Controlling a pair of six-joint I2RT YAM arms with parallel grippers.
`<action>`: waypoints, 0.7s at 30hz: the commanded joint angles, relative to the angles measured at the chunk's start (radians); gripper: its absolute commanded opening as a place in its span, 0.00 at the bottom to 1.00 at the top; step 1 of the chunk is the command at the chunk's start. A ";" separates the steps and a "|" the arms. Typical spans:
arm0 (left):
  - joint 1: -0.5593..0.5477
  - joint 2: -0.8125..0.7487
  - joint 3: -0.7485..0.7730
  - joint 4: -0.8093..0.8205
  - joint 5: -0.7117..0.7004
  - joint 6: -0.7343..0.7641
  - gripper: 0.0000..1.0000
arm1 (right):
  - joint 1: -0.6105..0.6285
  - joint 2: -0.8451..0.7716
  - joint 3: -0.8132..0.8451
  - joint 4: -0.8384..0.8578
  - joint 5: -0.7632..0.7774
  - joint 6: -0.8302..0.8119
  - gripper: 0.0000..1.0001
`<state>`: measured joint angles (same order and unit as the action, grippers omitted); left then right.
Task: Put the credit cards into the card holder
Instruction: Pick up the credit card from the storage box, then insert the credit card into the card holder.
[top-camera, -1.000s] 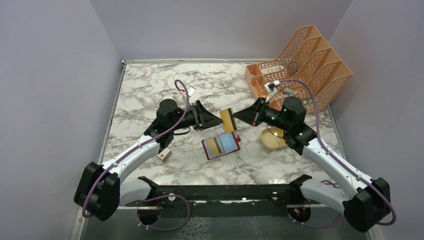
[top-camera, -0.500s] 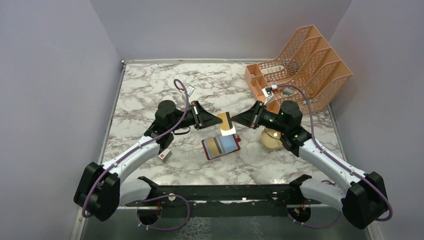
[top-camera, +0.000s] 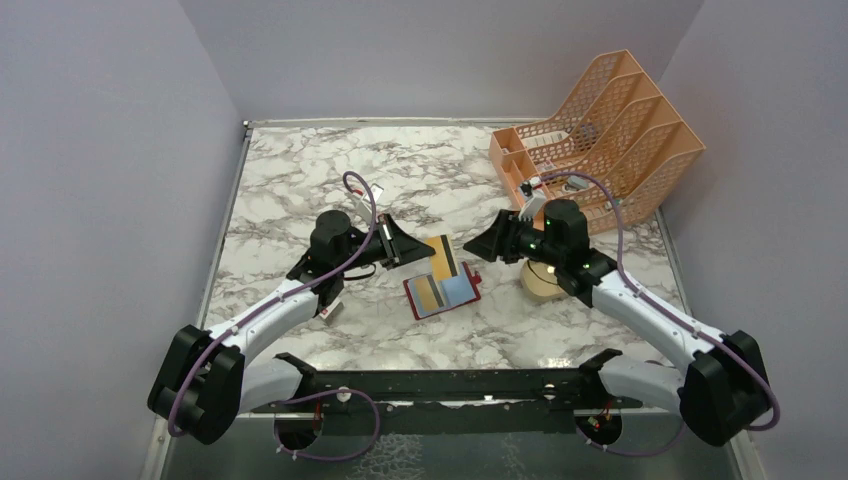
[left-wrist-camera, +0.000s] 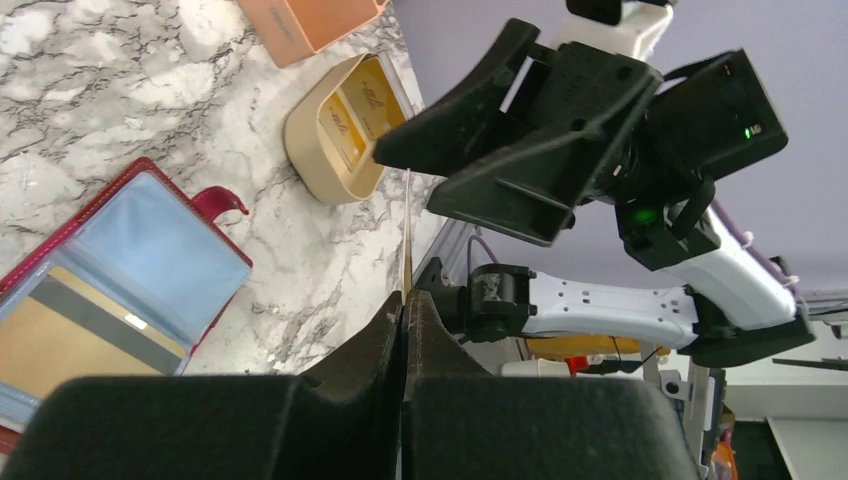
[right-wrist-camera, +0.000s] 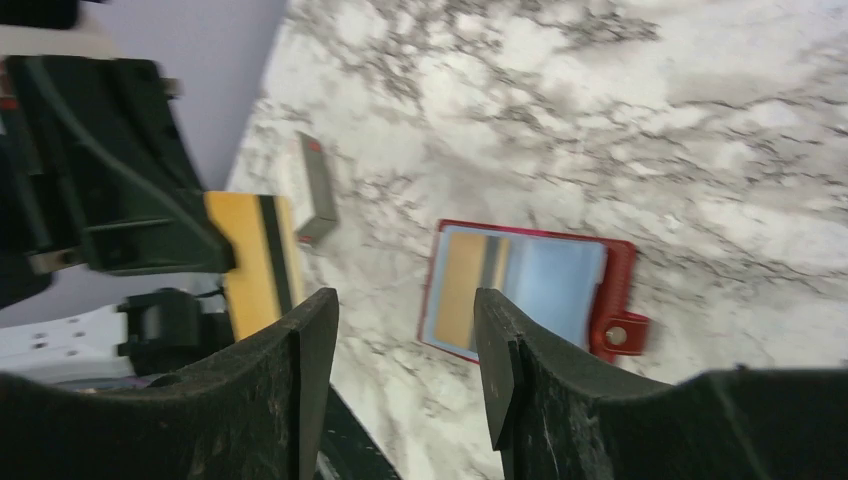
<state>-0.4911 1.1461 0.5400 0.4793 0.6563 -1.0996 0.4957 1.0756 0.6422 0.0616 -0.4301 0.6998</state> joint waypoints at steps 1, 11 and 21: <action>0.006 0.037 0.017 -0.104 -0.034 0.098 0.00 | -0.001 0.128 0.092 -0.196 0.100 -0.189 0.54; 0.008 0.146 0.128 -0.428 -0.113 0.287 0.00 | 0.087 0.375 0.244 -0.325 0.253 -0.358 0.55; 0.008 0.244 0.126 -0.421 -0.063 0.303 0.00 | 0.181 0.514 0.290 -0.405 0.369 -0.435 0.48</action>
<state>-0.4862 1.3777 0.6479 0.0658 0.5800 -0.8310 0.6559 1.5623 0.9081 -0.2970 -0.1436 0.3111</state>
